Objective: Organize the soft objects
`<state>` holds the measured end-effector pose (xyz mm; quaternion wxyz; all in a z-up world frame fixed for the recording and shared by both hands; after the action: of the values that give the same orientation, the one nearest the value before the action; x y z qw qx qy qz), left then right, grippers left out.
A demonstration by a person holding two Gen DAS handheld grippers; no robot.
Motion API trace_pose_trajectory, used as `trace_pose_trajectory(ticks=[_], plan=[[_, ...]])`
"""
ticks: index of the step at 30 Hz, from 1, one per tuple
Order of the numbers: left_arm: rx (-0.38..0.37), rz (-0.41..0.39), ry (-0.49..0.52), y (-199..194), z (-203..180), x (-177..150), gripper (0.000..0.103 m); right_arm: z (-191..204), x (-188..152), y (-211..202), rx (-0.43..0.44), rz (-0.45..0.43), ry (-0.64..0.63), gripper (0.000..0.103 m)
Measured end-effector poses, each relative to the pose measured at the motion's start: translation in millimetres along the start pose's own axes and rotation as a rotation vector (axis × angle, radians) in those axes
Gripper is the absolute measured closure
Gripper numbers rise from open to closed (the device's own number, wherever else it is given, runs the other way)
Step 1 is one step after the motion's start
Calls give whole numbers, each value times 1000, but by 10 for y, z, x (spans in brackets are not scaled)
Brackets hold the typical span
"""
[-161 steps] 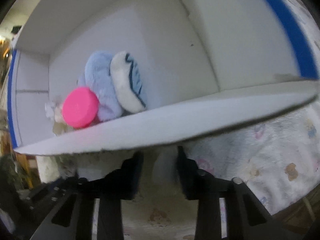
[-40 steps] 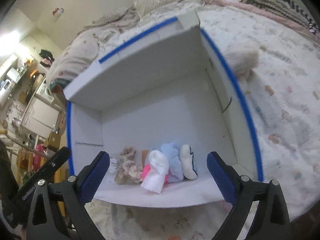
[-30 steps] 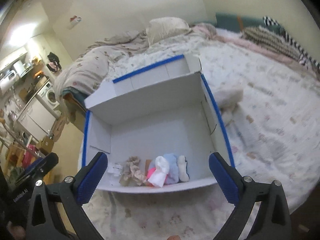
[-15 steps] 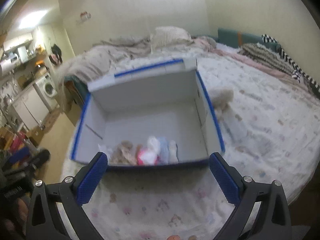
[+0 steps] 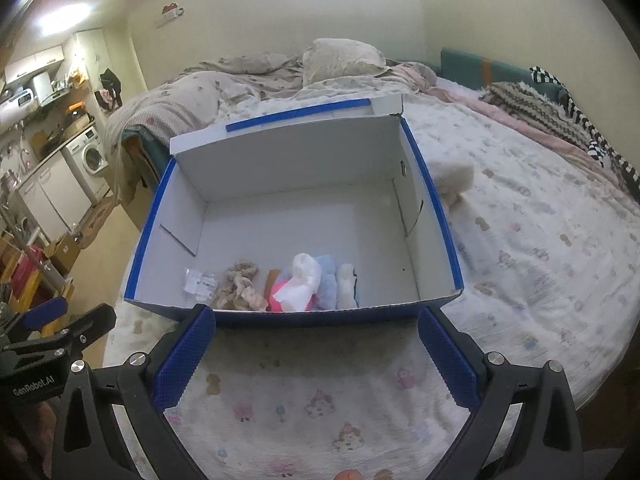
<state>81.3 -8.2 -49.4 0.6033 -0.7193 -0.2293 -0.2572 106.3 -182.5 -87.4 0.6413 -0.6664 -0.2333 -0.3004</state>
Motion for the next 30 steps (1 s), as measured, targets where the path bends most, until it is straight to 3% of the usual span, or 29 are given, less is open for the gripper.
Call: trace_pose_trajectory(ticks=[30], plan=[[10,2,-7,20,47,-20,3,-45,15,-31,-5,-7,8,0]])
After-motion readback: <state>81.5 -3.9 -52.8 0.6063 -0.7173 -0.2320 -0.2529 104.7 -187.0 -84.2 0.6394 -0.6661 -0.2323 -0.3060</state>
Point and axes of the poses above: each gripper's, at about its wrist camera, not at the fingertips, and y roughly the way its jaws point, z to its left, x to its top, the point moved 9 cm from there along y, roughly the way its jaws point, and after that the axes turned 8 degrees about -x, right-handed, at the moved point
